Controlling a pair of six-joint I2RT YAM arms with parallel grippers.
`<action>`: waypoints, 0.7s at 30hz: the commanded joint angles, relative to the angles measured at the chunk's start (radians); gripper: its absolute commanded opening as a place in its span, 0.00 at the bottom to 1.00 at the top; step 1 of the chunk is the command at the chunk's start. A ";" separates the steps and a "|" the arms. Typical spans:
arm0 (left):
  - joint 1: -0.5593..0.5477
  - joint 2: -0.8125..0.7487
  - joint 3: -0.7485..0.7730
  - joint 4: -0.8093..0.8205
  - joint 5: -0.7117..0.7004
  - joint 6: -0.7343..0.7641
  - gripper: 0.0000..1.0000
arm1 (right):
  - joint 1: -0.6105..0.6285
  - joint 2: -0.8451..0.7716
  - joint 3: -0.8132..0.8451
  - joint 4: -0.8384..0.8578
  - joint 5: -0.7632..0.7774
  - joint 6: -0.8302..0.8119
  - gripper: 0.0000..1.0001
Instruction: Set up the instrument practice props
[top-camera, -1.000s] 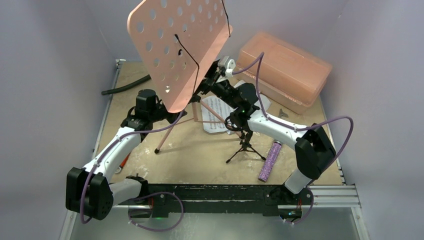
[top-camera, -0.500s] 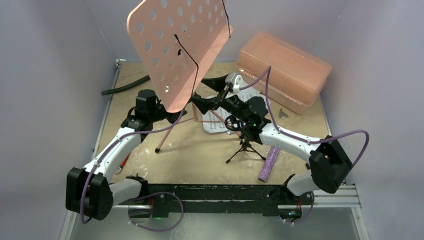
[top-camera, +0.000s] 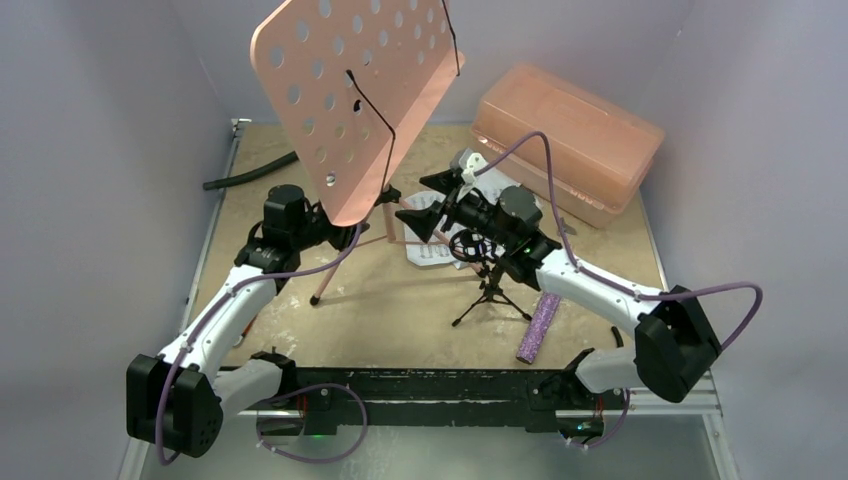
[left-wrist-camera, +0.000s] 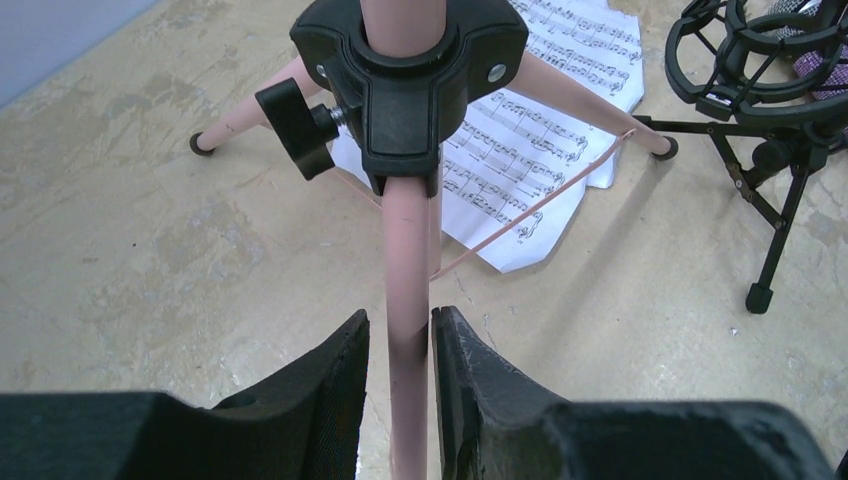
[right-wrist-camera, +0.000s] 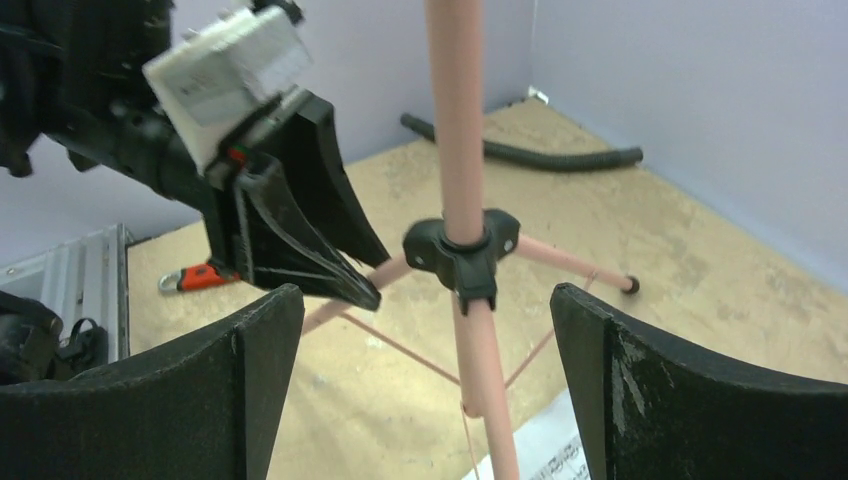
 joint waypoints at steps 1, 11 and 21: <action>0.006 -0.019 -0.008 0.003 0.000 0.010 0.29 | -0.065 0.028 0.086 -0.151 -0.134 0.072 0.95; 0.005 0.005 0.003 0.001 -0.007 0.016 0.24 | -0.144 0.163 0.208 -0.339 -0.349 0.106 0.92; 0.005 0.032 0.022 -0.014 -0.055 0.038 0.17 | -0.145 0.232 0.241 -0.411 -0.374 0.099 0.87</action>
